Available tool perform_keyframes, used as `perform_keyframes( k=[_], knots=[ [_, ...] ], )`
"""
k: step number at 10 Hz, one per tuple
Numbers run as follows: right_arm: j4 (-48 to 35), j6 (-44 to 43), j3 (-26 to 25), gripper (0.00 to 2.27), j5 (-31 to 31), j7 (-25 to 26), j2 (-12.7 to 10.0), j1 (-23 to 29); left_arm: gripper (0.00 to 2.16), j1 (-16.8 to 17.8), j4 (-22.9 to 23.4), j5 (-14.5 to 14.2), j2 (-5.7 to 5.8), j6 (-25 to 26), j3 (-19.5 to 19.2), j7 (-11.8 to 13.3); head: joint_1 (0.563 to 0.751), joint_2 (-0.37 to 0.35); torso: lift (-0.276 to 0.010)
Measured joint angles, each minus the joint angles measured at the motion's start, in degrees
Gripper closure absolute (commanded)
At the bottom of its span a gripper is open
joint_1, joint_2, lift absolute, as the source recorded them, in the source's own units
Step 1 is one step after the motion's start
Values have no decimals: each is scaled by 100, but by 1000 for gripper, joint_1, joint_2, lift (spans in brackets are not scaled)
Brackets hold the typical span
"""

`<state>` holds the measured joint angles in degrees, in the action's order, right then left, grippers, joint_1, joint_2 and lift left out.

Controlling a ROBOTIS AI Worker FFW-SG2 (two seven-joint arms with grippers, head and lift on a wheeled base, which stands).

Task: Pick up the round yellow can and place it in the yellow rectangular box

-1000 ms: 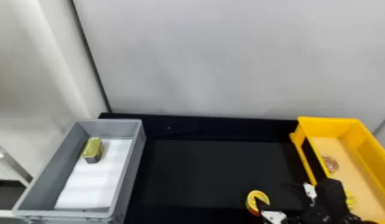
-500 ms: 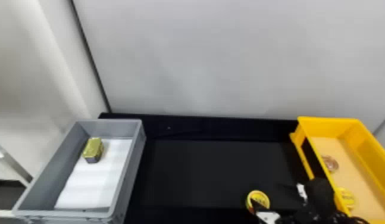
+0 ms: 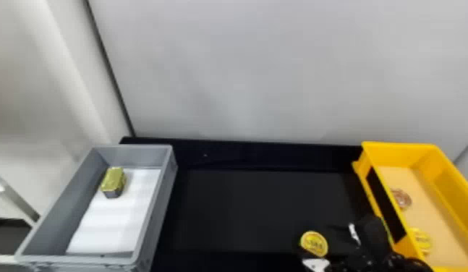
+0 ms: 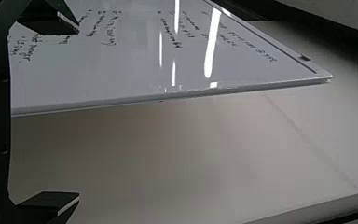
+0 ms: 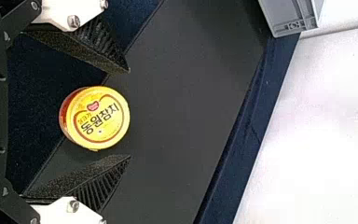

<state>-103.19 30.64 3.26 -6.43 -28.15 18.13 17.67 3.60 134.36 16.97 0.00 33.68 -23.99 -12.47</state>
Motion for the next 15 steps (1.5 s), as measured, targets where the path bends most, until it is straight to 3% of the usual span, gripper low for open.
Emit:
perform_keyframes(
  k=[15],
  knots=[
    [106,410,28,194,91,40,116,-134,36,18,20,83,0,-82,-141,103,694,14,-61]
  ],
)
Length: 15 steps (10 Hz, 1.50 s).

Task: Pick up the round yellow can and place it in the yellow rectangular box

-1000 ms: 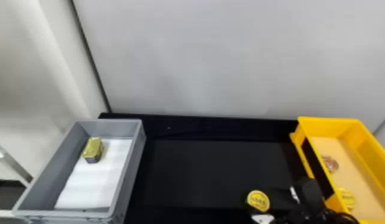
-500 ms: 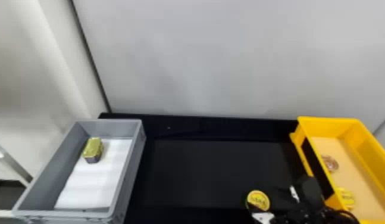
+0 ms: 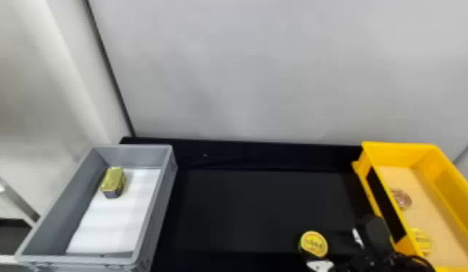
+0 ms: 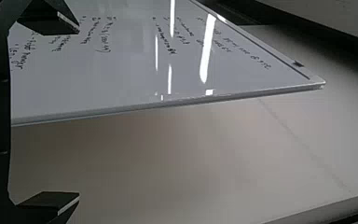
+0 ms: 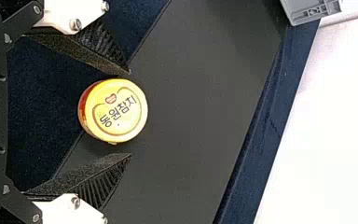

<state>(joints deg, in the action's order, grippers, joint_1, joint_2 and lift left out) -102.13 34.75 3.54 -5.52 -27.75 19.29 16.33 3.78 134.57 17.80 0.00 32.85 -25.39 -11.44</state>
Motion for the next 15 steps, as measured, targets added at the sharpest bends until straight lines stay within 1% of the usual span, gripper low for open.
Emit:
perform_keyframes(
  k=[4,5,8,9,11,12,15],
  knots=[
    [273,-92,110,200,-28,-31,19,-191,35,0,15,18,0,-13,12,7,694,14,-61],
    [301,-103,140,234,-28,-30,18,-208,35,1,17,23,0,-14,12,10,694,14,-61],
    [306,-107,158,369,-28,-23,19,-202,35,0,17,33,0,-15,-8,10,694,14,-61],
    [299,-107,153,513,-28,-19,19,-200,35,0,19,34,0,-15,-14,10,694,14,-61],
    [283,-107,158,598,-28,-6,18,-197,35,0,19,36,0,-15,-26,10,694,14,-61],
    [274,-102,163,676,-28,-3,16,-194,36,0,19,36,0,-15,-31,10,694,14,-61],
    [257,-82,167,701,-28,-3,14,-183,36,0,18,37,0,-14,-44,17,694,14,-61]
  ],
)
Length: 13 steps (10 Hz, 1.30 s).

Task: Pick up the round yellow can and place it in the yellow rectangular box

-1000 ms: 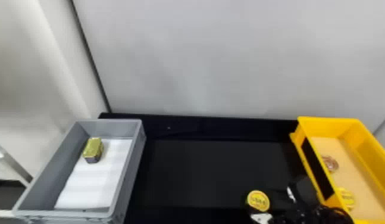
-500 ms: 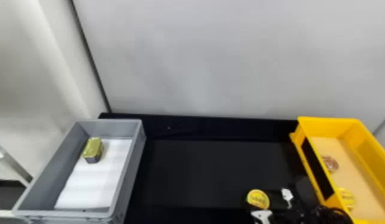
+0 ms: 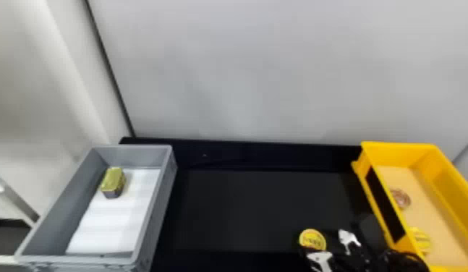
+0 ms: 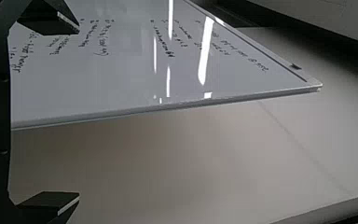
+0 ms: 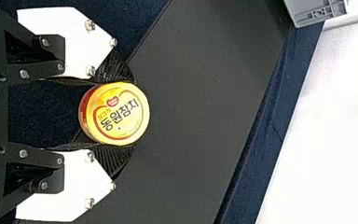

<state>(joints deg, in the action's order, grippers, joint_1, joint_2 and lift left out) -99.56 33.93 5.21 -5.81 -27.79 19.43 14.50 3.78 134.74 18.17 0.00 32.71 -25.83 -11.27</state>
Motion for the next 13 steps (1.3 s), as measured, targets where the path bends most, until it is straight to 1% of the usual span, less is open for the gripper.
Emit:
perform_keyframes(
  k=[2,3,5,8,11,13],
  knots=[
    [-136,48,19,701,3,-3,-2,-11,35,1,-5,0,0,5,-4,1,694,14,-61],
    [-337,108,35,701,4,9,-6,-51,36,3,-14,-3,0,14,2,1,694,14,-61],
    [-897,332,97,701,-33,66,-12,-218,35,11,-45,-5,0,31,24,-5,694,14,-61],
    [-1743,819,182,701,-140,307,-18,-449,35,18,-87,-6,0,51,49,-7,694,14,-61],
    [-2394,1323,155,701,-368,603,-19,-546,35,18,-113,-6,0,70,57,-11,694,14,-61],
    [-2701,1561,51,702,-643,656,-22,-603,35,18,-122,-6,0,86,50,-15,694,14,-61]
  ],
)
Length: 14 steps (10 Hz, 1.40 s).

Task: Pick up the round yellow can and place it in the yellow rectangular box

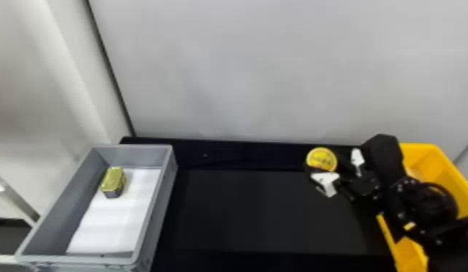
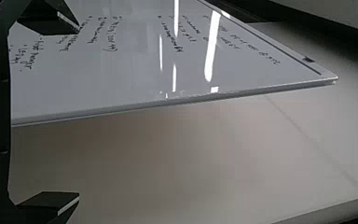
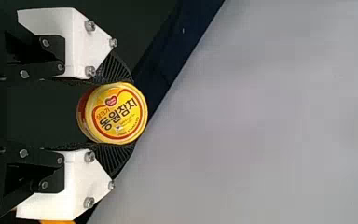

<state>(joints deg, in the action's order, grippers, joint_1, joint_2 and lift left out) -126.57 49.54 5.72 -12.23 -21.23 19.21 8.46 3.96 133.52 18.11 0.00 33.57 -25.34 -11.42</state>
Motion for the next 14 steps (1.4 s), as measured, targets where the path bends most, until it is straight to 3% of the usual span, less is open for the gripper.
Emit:
perform_keyframes(
  k=[3,7,11,14],
  knots=[
    [-230,89,-419,702,-449,-45,-6,-107,35,-1,-2,0,0,18,-12,-1,694,14,-61],
    [-171,-61,-1437,702,-903,-227,-6,-94,35,-16,11,0,0,20,-37,0,694,14,-61],
    [563,-527,-2686,702,-809,-238,-50,-163,36,-18,16,0,0,24,-40,5,694,14,-61],
    [1258,-730,-3105,702,-332,158,-71,-192,35,-20,16,0,0,37,-30,9,694,14,-61]
  ],
)
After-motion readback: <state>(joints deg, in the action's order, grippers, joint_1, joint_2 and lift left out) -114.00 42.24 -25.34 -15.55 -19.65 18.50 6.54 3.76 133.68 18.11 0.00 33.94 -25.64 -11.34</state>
